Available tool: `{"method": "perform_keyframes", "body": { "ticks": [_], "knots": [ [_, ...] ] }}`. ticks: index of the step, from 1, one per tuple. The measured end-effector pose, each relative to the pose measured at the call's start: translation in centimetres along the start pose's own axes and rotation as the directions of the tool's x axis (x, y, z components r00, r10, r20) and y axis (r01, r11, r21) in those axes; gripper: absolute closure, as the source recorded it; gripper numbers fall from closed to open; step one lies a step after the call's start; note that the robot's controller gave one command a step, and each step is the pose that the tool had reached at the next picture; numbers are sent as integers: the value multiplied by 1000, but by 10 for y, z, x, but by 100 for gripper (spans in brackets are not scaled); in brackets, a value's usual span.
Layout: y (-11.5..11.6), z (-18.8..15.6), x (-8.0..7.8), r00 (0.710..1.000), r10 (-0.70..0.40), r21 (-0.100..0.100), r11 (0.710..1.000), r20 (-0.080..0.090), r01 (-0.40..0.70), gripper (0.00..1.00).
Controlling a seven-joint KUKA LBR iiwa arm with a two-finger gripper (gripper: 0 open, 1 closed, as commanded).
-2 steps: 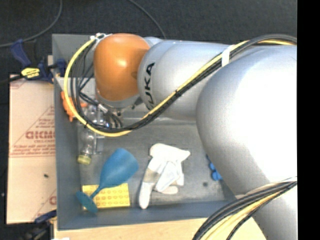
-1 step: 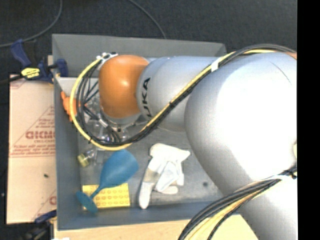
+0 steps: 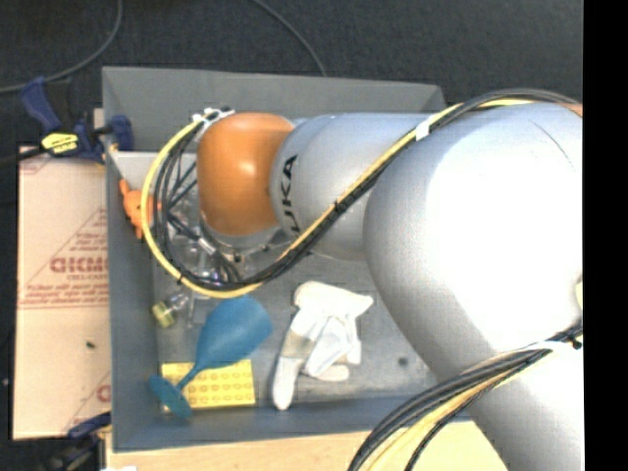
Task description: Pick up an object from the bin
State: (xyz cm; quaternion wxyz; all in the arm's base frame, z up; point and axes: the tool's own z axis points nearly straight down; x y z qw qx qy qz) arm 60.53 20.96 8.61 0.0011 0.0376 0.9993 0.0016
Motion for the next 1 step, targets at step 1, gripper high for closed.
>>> {"method": "perform_keyframes", "body": {
  "ticks": [1],
  "knots": [
    [-6, 15, 3, 976, -216, -2, 976, 4, 216, 100]
  ]
}}
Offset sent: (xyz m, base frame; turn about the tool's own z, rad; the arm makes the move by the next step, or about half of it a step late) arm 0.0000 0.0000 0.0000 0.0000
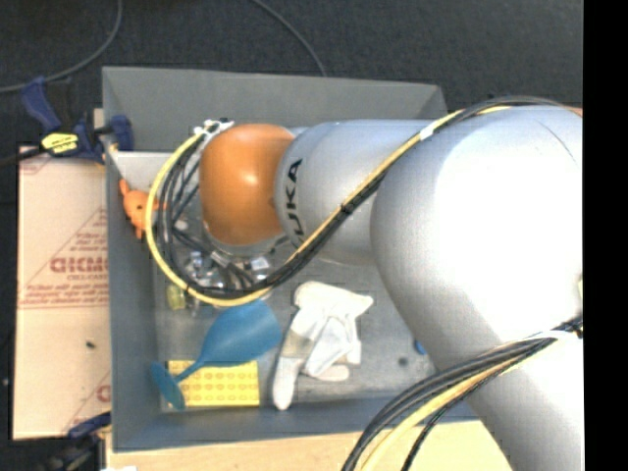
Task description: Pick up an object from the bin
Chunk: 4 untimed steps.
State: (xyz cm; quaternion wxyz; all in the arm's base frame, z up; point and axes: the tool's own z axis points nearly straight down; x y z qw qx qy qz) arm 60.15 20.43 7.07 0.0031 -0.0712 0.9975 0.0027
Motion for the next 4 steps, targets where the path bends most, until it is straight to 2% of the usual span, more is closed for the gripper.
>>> {"method": "perform_keyframes", "body": {
  "ticks": [1, 2, 3, 4],
  "knots": [
    [0, 0, 0, 1000, 2, -1, 1000, 0, -2, 100],
    [-11, -38, -14, 1000, 21, -2, 1000, 8, -21, 100],
    [-12, -37, -11, 1000, 24, -3, 1000, 7, -24, 100],
    [1, -27, 21, 994, 105, -5, 994, 9, -105, 100]
  ]
}}
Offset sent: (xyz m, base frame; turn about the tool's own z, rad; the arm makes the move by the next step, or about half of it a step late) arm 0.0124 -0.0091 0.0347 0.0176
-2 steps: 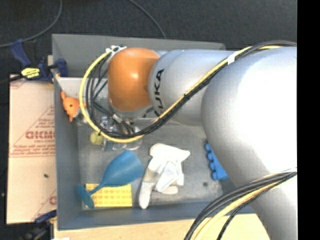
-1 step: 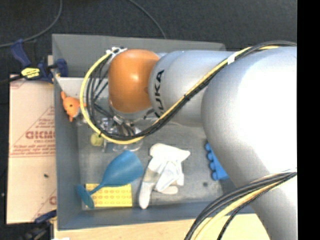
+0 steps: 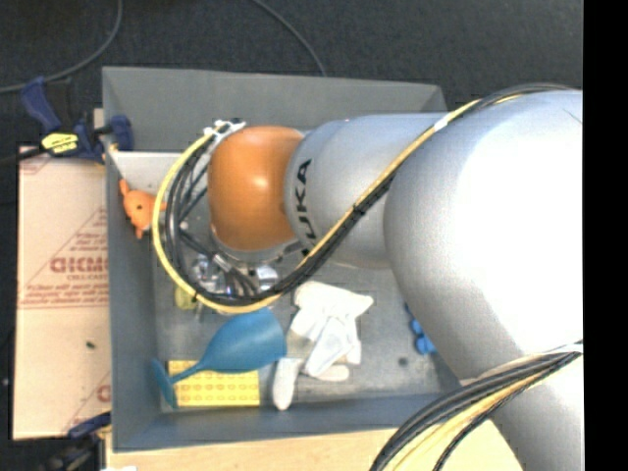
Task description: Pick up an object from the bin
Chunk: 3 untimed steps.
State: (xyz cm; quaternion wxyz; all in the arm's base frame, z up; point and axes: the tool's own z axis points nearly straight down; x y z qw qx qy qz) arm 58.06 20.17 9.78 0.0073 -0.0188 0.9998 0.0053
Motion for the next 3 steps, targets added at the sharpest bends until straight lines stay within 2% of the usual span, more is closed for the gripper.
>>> {"method": "perform_keyframes", "body": {
  "ticks": [1, 2, 3],
  "knots": [
    [1, -86, -13, 1000, -19, 3, 1000, -1, 19, 100],
    [-23, -87, -40, 942, -336, 2, 942, 7, 336, 100],
    [-45, -66, -37, 941, -338, 0, 941, 2, 338, 100]
  ]
}}
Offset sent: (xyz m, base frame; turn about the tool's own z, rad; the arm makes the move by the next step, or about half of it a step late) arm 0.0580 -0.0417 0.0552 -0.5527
